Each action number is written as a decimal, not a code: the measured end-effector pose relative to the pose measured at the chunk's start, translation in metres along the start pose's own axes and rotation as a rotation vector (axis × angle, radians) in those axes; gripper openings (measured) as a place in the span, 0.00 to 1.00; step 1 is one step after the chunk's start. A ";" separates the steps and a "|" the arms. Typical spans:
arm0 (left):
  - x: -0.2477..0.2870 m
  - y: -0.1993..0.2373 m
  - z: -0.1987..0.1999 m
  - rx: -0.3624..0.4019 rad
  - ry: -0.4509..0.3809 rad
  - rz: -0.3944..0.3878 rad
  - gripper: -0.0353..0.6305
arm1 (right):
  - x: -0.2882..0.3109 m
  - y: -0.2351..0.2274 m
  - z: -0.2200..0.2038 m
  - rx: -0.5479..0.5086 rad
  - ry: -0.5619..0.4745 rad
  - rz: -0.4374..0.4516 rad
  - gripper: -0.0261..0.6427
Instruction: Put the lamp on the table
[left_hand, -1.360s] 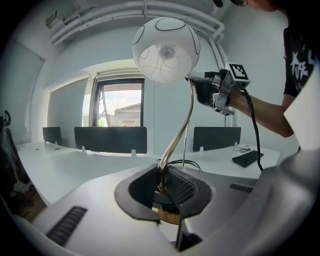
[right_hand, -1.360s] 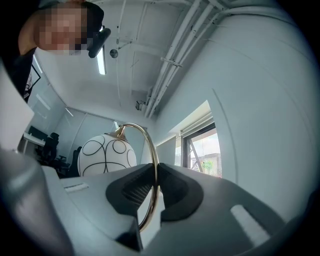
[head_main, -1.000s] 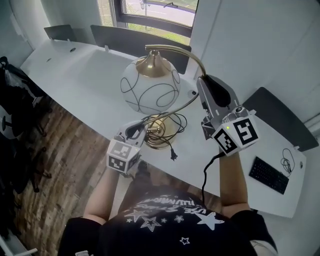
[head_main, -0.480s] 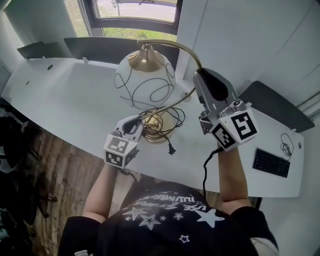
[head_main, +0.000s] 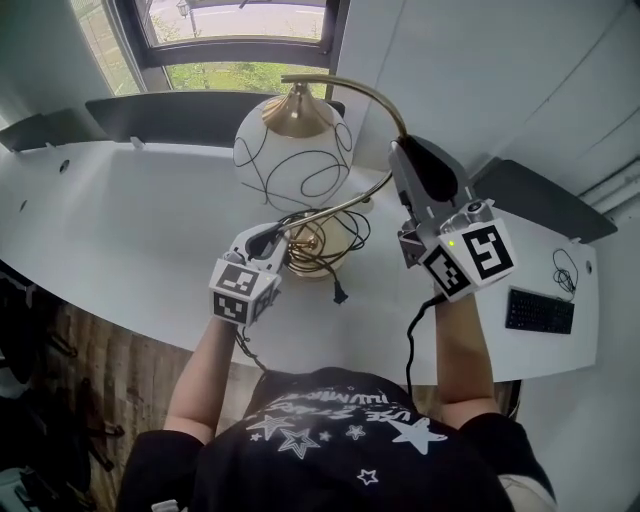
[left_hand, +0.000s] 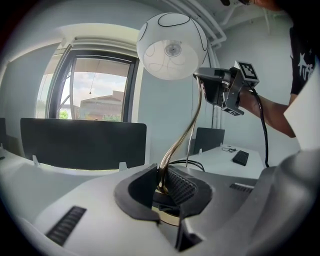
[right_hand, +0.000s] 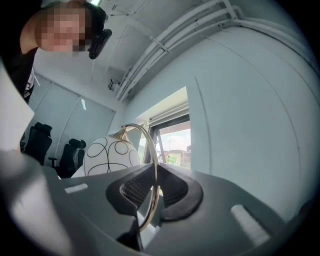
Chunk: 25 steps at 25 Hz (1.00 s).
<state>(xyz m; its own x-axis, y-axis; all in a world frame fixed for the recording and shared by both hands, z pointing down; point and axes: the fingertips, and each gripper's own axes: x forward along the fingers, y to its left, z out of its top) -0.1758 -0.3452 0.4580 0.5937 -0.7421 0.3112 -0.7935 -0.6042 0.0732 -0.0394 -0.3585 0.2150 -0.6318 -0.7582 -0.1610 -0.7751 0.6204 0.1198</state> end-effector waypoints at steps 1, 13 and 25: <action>0.007 0.005 0.001 -0.001 0.003 -0.010 0.12 | 0.006 -0.004 -0.002 -0.003 0.006 -0.010 0.10; 0.076 0.041 -0.001 -0.002 0.033 -0.064 0.13 | 0.042 -0.044 -0.035 -0.014 0.051 -0.066 0.10; 0.132 0.056 -0.020 -0.062 0.073 -0.076 0.13 | 0.077 -0.072 -0.073 -0.030 0.114 -0.068 0.10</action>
<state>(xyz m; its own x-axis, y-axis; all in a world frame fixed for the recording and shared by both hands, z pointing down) -0.1446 -0.4707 0.5220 0.6430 -0.6701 0.3709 -0.7546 -0.6372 0.1569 -0.0329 -0.4767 0.2652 -0.5737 -0.8170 -0.0579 -0.8148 0.5621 0.1420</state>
